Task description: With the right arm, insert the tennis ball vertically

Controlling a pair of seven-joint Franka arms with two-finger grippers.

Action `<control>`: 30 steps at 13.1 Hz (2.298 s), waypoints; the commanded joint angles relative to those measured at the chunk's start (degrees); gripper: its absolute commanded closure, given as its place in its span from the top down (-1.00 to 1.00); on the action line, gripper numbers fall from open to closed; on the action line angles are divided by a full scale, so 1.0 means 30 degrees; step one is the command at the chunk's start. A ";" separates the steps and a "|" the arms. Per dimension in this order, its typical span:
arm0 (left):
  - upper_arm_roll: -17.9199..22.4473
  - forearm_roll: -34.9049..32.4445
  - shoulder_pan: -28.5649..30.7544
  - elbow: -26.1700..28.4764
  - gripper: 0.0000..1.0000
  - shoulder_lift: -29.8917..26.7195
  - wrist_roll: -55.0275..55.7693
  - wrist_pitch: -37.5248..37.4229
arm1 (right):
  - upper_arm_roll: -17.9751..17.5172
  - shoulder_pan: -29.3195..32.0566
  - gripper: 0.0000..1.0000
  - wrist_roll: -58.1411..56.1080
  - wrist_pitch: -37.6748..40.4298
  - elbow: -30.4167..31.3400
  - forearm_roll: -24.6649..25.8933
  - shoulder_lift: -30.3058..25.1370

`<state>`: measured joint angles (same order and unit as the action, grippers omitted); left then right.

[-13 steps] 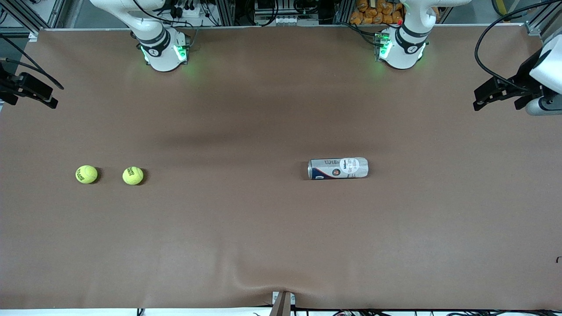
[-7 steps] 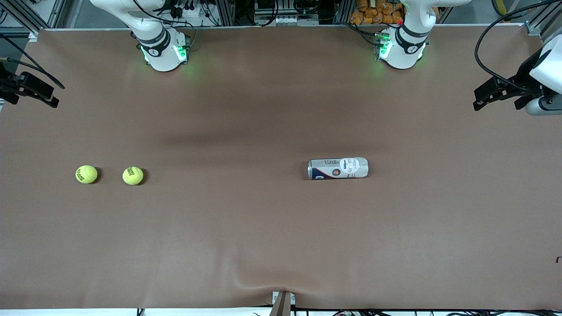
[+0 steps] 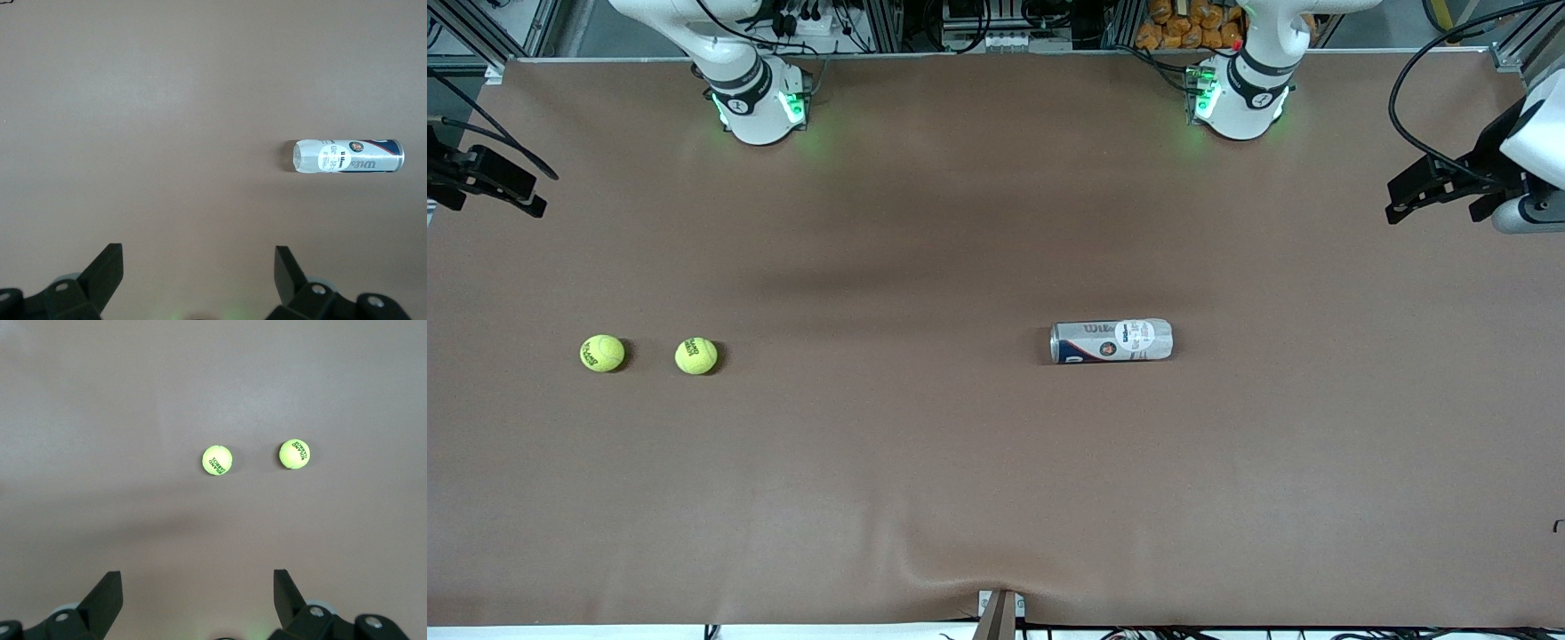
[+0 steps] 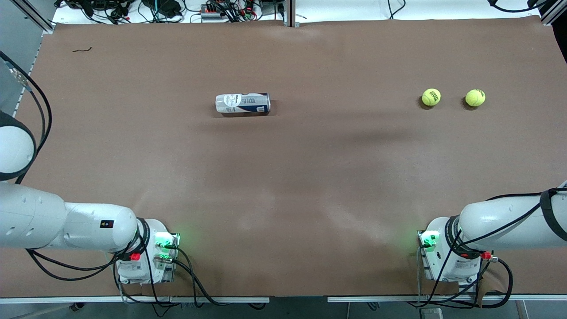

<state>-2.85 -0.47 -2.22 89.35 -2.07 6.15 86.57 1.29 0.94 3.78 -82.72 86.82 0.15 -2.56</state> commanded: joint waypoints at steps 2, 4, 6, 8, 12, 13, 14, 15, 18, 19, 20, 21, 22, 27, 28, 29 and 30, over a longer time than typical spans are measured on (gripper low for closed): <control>-0.0076 0.0040 0.0066 -0.0514 1.00 0.0220 0.0236 -0.0496 | -0.0282 0.0447 1.00 -0.0089 0.0209 -0.0259 -0.0081 0.0061; -0.0076 0.0040 0.0066 -0.0485 1.00 0.0220 0.0265 -0.0815 | -0.0282 0.0476 1.00 -0.0146 0.0209 -0.0259 -0.0081 0.0032; -0.0076 0.0040 0.0066 -0.0515 1.00 0.0220 0.0294 -0.1023 | -0.0253 0.0476 1.00 -0.0234 0.0238 -0.0259 -0.0081 0.0003; -0.0076 0.0040 0.0037 -0.0485 1.00 0.0249 0.0323 -0.1023 | -0.0253 0.0447 1.00 -0.0119 0.0790 -0.0288 -0.0081 0.0002; -0.0513 0.0040 -0.0750 -0.0426 1.00 0.0950 0.0324 -0.1023 | -0.0282 0.0447 1.00 -0.0147 0.1029 -0.0318 -0.0081 0.0002; -0.0602 0.0011 -0.1131 -0.0485 1.00 0.1388 0.0324 -0.0994 | -0.0282 0.0418 1.00 -0.0147 0.0971 -0.0318 -0.0081 0.0002; -0.0603 -0.0019 -0.1715 -0.0514 1.00 0.1856 0.0353 -0.0936 | -0.0282 0.0418 1.00 -0.0147 0.0912 -0.0318 -0.0081 0.0031; -0.0574 -0.0048 -0.2417 -0.0573 1.00 0.2209 0.0353 -0.0877 | -0.0282 0.0447 1.00 -0.0147 0.0796 -0.0318 -0.0081 0.0061; -0.0603 -0.1244 -0.4729 -0.0573 1.00 0.3525 0.0294 -0.0848 | -0.0282 0.0564 1.00 -0.0118 0.0385 -0.0317 -0.0081 0.0119; -0.0603 -0.2032 -0.5754 -0.0573 1.00 0.4140 0.0294 -0.0848 | -0.0253 0.0564 1.00 -0.0118 0.0268 -0.0289 -0.0081 0.0236; -0.0603 -0.2939 -0.6547 -0.0573 1.00 0.4755 0.0236 -0.0848 | -0.0253 0.0564 1.00 -0.0118 0.0267 -0.0317 -0.0081 0.0266; -0.0603 -0.3587 -0.7251 -0.0573 1.00 0.5341 0.0062 -0.0848 | -0.0253 0.0622 1.00 -0.0118 0.0267 -0.0289 -0.0081 0.0266; -0.0603 -0.3622 -0.7548 -0.0631 1.00 0.6043 -0.0027 -0.0848 | -0.0253 0.0681 1.00 -0.0118 0.0267 -0.0317 -0.0110 0.0266; -0.0955 -0.4029 -0.8895 -0.0603 1.00 0.8302 -0.0873 0.0407 | -0.0253 0.0681 1.00 -0.0118 0.0501 -0.0318 -0.0139 0.0208; -0.0955 -0.4642 -0.9421 -0.0574 1.00 0.8654 -0.1516 0.0760 | -0.0253 0.0652 1.00 -0.0060 0.0501 -0.0318 -0.0168 0.0179; -0.0984 -0.5257 -0.9542 -0.0573 1.00 0.9064 -0.2682 0.0938 | -0.0282 0.0652 1.00 -0.0030 0.0530 -0.0318 -0.0169 0.0178; -0.0984 -0.5814 -0.9572 -0.0573 1.00 0.9416 -0.4202 0.1317 | -0.0282 0.0652 1.00 -0.0059 0.0560 -0.0289 -0.0169 0.0178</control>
<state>-5.81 -14.67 -30.28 89.06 24.09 -0.41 89.59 1.45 1.49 3.79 -81.81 86.73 0.15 -2.24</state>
